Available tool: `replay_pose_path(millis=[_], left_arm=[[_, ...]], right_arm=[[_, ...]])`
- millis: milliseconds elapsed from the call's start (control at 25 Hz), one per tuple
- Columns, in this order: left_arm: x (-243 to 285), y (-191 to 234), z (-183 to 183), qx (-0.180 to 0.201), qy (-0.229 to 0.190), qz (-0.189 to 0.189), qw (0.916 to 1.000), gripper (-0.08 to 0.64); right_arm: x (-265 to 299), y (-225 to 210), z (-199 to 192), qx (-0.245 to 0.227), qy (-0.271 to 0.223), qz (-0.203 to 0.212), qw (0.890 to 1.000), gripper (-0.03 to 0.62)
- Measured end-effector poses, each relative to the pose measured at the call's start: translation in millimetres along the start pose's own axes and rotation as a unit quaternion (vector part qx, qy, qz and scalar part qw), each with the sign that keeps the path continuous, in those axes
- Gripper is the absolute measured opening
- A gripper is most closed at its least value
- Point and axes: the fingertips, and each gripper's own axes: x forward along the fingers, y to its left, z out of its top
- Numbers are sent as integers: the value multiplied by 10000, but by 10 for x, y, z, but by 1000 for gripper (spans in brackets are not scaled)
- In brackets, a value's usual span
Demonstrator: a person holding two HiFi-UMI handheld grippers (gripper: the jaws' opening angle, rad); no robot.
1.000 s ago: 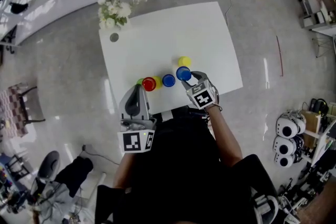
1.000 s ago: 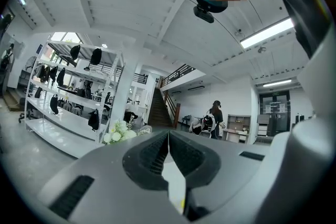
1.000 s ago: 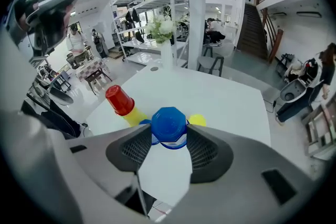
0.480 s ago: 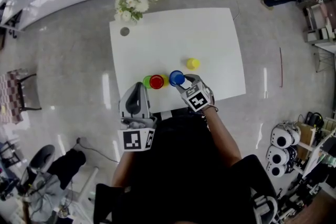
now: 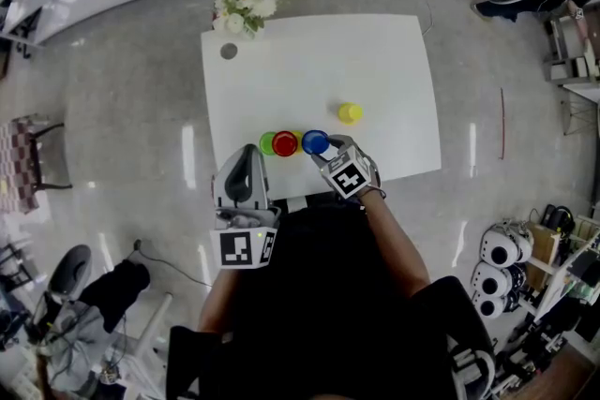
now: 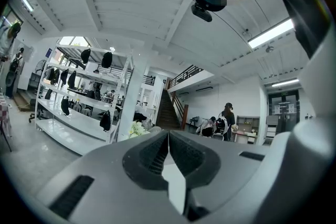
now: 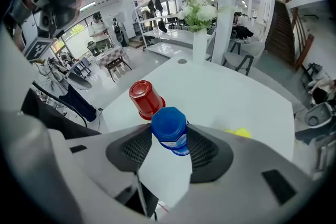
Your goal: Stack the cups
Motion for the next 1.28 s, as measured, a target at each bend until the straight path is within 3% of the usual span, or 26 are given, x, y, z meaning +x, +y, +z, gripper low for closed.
replay_pose_path(millis=[1280], left_arm=[[51, 95, -3, -48, 25, -9, 10000, 22]], right_arm=[[98, 63, 115, -37, 6, 161, 9999, 232]])
